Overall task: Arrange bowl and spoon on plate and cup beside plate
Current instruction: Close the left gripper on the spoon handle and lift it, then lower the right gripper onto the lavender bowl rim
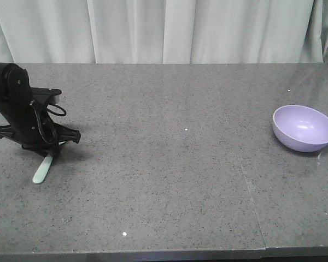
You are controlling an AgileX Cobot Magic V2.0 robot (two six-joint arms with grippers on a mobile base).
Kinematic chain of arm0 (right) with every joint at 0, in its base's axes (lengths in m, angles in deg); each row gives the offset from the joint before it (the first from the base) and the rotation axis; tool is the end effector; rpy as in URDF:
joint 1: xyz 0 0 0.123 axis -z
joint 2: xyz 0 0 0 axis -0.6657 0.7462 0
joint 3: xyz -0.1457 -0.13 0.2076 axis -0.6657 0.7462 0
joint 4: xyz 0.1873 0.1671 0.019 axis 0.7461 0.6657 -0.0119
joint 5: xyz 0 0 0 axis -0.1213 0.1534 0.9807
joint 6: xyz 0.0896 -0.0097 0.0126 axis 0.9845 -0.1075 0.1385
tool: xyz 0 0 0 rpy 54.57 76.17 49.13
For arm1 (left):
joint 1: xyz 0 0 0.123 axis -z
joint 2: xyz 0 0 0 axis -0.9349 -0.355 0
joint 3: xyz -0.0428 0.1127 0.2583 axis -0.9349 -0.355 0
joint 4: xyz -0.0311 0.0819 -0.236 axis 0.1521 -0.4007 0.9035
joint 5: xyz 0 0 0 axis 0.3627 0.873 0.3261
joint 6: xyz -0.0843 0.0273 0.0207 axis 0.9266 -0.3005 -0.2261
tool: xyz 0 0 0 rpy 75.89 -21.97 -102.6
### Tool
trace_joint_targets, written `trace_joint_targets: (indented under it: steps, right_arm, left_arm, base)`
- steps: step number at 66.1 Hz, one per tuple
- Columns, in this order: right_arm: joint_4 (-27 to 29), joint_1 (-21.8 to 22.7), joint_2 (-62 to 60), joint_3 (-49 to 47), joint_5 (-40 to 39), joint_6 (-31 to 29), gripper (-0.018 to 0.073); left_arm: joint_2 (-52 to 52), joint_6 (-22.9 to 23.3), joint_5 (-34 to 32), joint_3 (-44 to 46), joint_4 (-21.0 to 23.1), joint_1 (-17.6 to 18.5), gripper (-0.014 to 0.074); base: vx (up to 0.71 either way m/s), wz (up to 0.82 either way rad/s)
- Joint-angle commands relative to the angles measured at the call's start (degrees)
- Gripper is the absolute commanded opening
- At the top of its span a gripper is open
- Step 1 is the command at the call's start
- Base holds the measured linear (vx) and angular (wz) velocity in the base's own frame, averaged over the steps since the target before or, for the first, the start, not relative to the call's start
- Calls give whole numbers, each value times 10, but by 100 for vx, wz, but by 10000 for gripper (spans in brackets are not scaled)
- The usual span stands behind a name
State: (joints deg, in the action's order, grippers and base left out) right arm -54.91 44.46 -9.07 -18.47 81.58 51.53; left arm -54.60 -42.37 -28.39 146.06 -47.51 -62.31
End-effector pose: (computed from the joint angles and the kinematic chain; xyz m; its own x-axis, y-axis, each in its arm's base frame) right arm 0.0777 0.0164 0.4241 -0.0704 0.0240 -0.9972 -0.1715 0.9845 0.0358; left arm 0.3879 -0.0497 0.1992 -0.9914 0.0050 -0.1308 0.0110 0.9989 -0.0450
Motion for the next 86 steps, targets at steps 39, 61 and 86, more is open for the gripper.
trace_joint_targets:
  steps: [39,61,86]
  right_arm:
    - [6,2,7,-17,-39,-4,-2]
    - [4,2,7,-17,-39,-4,-2]
    - [-17,2,15,-23,-90,-8,-2]
  left_arm:
    - [184,-22,-23,-22,35,0,-7]
    - [394,-27,-150,-22,96,0,-7]
    - [481,-32,-195,-22,108,0,-7]
  base:
    - [0,0]
    - [0,0]
    - [0,0]
